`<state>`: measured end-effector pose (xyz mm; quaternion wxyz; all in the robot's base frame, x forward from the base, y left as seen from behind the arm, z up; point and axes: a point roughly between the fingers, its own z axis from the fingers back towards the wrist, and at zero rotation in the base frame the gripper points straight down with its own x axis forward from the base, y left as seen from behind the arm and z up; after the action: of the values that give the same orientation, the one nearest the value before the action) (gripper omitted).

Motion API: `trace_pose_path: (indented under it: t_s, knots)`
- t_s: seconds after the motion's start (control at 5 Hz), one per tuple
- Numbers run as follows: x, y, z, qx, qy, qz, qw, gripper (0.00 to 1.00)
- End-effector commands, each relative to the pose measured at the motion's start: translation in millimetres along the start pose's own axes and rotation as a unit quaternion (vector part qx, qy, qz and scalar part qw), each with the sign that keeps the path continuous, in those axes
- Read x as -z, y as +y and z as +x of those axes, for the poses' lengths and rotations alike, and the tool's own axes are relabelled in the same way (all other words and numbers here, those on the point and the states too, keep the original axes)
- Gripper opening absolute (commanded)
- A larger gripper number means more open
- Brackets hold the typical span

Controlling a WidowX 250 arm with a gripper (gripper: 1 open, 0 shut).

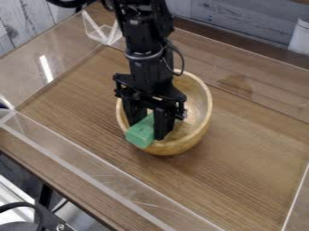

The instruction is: Put the green block in the brown bowl

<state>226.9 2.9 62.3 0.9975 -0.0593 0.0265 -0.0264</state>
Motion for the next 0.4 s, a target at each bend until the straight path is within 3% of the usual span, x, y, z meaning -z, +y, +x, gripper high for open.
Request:
trace_pose_path:
  t_s: [0.0,0.2]
  knots:
    - [-5.8,-1.0,6.1,0.007,-0.017,0.003,0.9998,0.00]
    - [-8.8,0.5,9.5,0.004,-0.023,0.003,0.9997,0.00]
